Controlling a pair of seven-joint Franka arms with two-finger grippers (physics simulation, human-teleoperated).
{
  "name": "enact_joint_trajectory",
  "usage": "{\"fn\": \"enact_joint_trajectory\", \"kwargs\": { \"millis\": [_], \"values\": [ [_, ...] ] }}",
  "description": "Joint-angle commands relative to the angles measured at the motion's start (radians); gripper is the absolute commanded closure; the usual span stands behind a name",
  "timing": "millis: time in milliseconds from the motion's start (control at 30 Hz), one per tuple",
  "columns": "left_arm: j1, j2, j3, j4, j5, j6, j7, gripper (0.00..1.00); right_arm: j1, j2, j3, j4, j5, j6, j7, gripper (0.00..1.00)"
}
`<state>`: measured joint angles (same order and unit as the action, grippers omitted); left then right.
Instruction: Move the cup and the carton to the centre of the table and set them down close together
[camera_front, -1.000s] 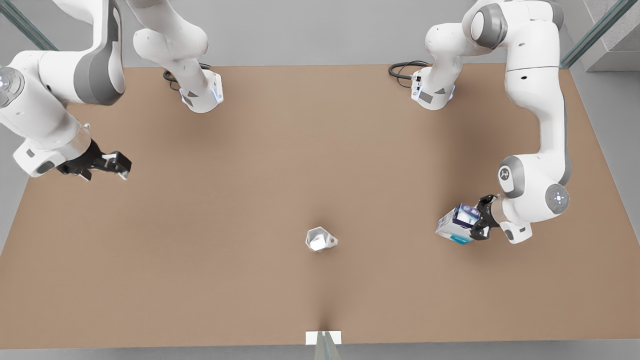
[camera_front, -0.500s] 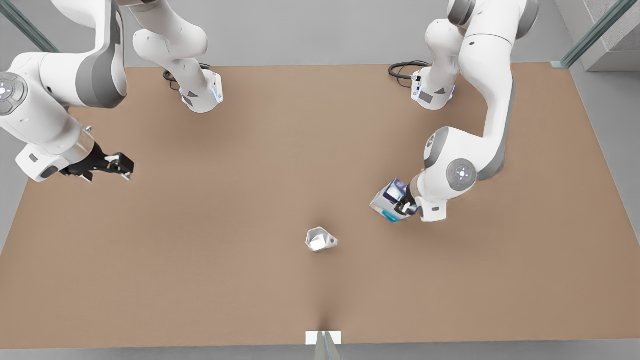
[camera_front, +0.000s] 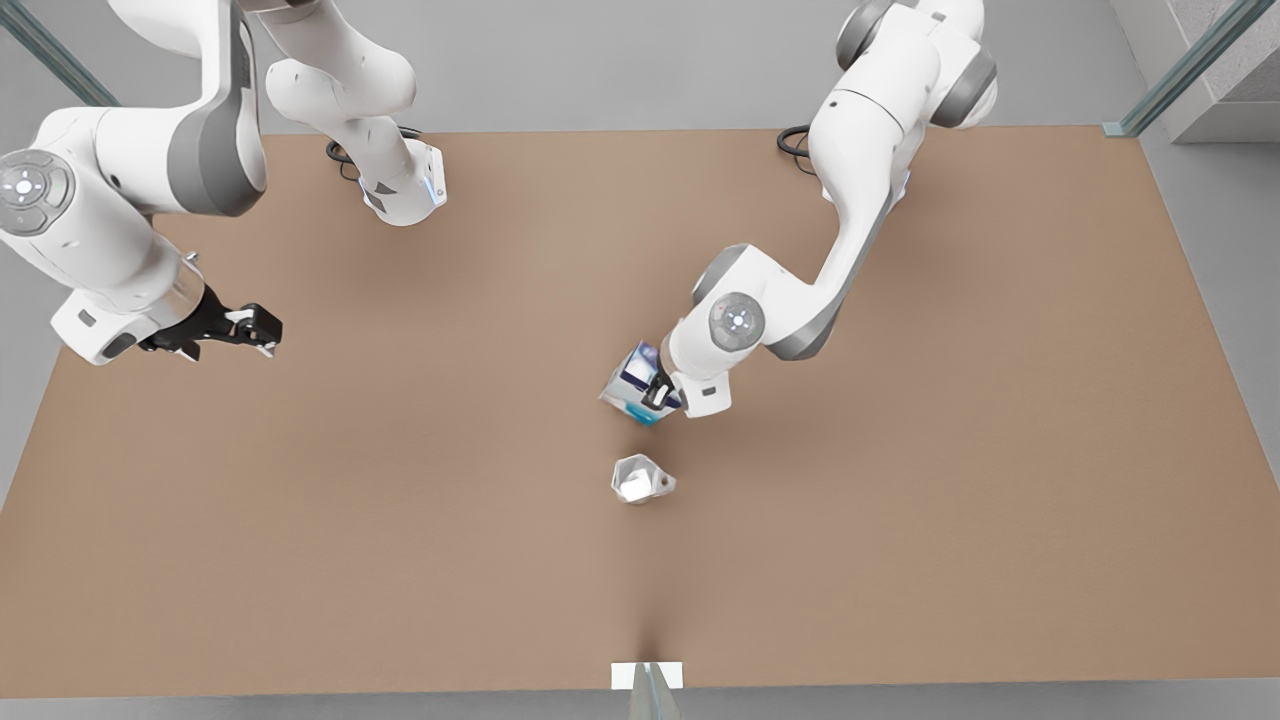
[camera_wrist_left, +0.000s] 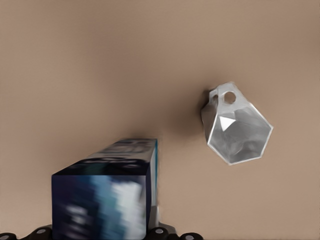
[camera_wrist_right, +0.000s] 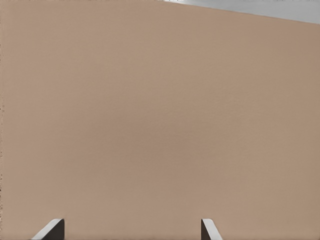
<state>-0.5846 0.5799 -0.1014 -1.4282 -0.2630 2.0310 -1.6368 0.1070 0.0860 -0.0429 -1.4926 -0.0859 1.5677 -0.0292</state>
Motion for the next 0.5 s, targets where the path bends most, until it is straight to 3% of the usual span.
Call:
{"fn": "enact_joint_trajectory", "kwargs": {
  "millis": [0, 267, 400, 467],
  "values": [
    [0.000, -0.002, 0.000, 0.000, 0.002, -0.002, 0.000, 0.00, -0.004, 0.000, 0.000, 0.000, 0.000, 0.000, 0.000, 0.00],
    [0.003, -0.006, 0.002, 0.002, 0.019, -0.009, 0.003, 0.00, -0.012, 0.001, 0.000, 0.000, 0.000, 0.000, -0.003, 0.00],
    [0.017, -0.009, 0.011, 0.127, 0.123, -0.167, 0.147, 0.00, -0.012, 0.001, 0.000, 0.003, 0.000, 0.000, -0.008, 0.00],
    [0.017, -0.023, 0.149, 0.146, 0.131, -0.203, 0.545, 0.00, -0.013, 0.001, 0.000, 0.006, 0.002, 0.000, -0.011, 0.00]
  ]
}}
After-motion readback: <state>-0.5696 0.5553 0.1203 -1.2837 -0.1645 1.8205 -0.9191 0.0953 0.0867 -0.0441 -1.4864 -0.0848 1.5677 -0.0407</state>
